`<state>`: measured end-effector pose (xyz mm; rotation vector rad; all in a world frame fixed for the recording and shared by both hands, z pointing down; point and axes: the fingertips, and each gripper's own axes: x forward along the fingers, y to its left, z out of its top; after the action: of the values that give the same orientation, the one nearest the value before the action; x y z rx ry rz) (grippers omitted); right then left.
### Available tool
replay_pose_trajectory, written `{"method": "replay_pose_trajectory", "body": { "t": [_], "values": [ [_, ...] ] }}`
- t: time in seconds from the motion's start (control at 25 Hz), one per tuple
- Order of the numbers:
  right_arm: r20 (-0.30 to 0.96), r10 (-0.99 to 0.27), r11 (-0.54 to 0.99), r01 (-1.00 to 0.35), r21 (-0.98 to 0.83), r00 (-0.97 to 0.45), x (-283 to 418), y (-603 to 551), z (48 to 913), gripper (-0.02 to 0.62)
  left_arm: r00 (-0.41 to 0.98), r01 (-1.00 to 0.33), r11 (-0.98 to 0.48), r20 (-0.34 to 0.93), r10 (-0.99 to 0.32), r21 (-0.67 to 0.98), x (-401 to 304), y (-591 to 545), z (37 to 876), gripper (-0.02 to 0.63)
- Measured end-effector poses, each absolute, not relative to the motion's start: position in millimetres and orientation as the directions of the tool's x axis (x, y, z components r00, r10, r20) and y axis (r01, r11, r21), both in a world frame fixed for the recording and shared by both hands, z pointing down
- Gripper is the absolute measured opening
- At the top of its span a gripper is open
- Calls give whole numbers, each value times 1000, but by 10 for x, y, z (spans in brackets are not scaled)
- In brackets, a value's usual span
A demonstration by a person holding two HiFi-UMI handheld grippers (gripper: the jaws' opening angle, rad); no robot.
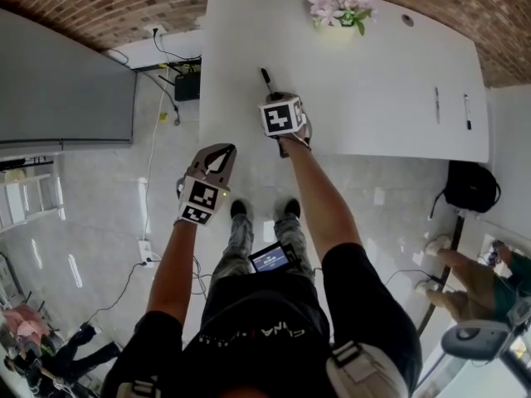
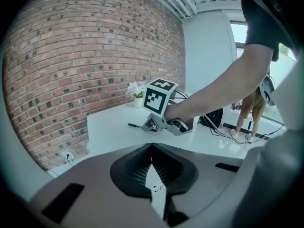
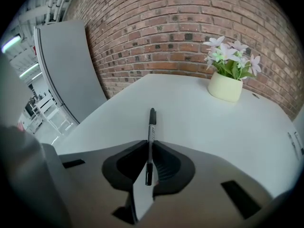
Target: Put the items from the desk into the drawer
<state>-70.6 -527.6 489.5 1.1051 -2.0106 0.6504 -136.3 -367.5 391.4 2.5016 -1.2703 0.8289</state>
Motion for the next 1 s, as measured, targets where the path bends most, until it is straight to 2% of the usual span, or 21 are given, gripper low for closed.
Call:
{"method": "replay_pose_trajectory", "body": {
  "t": [0.44, 1.0],
  "values": [
    [772, -490, 516, -849, -118, -405, -270, -4693, 4240, 48, 488, -769, -629, 529, -694, -116, -1135, -3593, 3432, 11],
    [681, -554, 638, -770, -22, -478, 292, -3627, 3313, 48, 506, -773, -623, 476, -719, -119, -865, -3288, 3034, 11]
  ]
}}
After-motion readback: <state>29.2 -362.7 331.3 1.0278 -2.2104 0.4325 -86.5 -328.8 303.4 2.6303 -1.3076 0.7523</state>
